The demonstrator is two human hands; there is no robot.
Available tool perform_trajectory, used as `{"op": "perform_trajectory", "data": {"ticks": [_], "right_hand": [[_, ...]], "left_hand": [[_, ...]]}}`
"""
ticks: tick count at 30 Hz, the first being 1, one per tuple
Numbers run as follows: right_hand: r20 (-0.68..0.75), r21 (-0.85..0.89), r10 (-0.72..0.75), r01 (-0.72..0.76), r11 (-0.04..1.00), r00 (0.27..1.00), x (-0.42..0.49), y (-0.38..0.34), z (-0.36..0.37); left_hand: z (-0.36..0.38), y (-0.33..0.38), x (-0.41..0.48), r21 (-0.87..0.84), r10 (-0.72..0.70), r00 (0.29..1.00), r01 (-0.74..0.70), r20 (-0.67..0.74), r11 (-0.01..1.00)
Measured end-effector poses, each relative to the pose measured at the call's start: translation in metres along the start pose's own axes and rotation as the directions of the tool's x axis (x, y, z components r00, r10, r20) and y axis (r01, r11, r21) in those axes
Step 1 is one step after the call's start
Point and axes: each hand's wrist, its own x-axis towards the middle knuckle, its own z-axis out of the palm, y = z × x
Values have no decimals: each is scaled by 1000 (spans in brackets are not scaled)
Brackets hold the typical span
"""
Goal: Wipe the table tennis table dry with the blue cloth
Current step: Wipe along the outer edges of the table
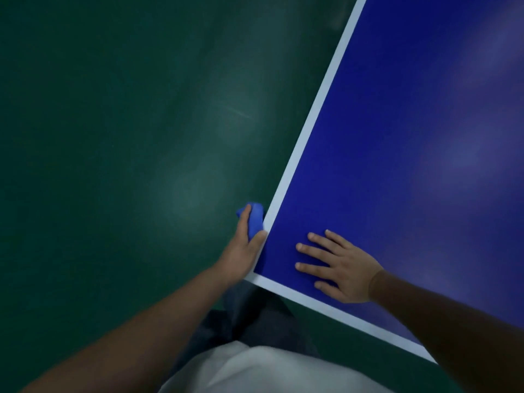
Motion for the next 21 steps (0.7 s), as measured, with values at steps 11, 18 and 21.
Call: {"op": "perform_trajectory", "data": {"ticks": [11,18,21], "right_hand": [[-150,110,739,-732,672,656,141,84,-55],[-31,211,956,-933,293,293,181,134,-67],[-9,188,961,-943,275,278,180,133,-65]], "left_hand": [[0,52,80,138,126,991,-130,40,982],[0,98,130,-152,16,999,-12,29,988],[-3,62,94,-166,-92,994,99,55,981]]}}
